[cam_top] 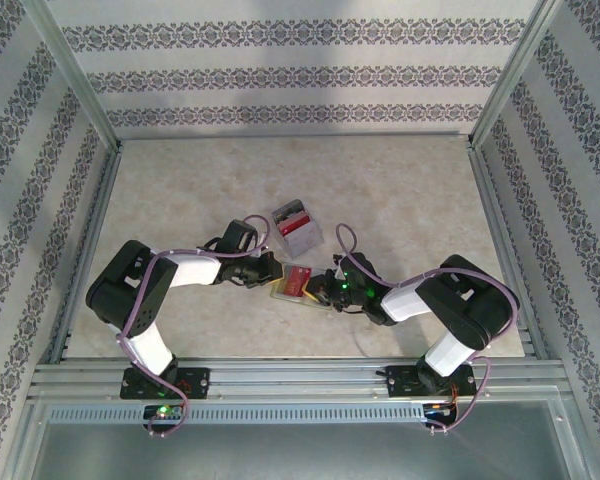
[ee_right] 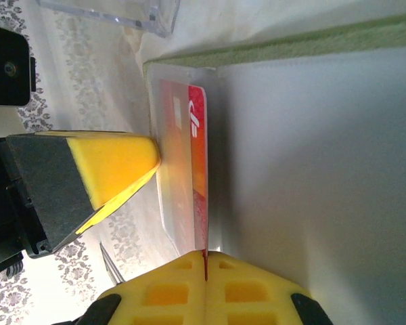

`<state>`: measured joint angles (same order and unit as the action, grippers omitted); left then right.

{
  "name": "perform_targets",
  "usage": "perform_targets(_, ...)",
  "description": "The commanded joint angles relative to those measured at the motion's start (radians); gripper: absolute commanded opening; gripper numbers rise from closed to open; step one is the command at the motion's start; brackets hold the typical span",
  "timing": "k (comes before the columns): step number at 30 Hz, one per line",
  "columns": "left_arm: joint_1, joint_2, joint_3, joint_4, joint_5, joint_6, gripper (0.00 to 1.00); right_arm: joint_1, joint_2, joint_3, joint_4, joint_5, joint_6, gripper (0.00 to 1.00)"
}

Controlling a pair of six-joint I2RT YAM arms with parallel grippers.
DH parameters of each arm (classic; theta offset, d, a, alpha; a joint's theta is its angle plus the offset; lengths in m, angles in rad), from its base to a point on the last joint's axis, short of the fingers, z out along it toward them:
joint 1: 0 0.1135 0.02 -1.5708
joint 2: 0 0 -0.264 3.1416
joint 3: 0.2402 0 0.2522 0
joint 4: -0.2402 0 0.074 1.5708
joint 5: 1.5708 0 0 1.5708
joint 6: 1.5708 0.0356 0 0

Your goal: Take the credit cards out of the card holder

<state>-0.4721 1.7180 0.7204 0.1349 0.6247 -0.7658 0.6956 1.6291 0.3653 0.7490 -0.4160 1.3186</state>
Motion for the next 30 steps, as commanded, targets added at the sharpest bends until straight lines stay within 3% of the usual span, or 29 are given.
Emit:
perform_targets(1, -0.004, 0.052, -0.017, -0.127, -0.107, 0.030, 0.08, -0.010, -0.027, -0.016, -0.026, 0.029, 0.000, 0.04)
perform_targets(19, -0.004, 0.047, 0.001, -0.128, -0.098, 0.030, 0.08, -0.017, -0.170, -0.082, -0.149, 0.049, -0.043, 0.02)
perform_targets(30, -0.004, 0.008, 0.028, -0.123, -0.081, 0.039, 0.19, -0.046, -0.377, -0.101, -0.326, 0.040, -0.163, 0.01)
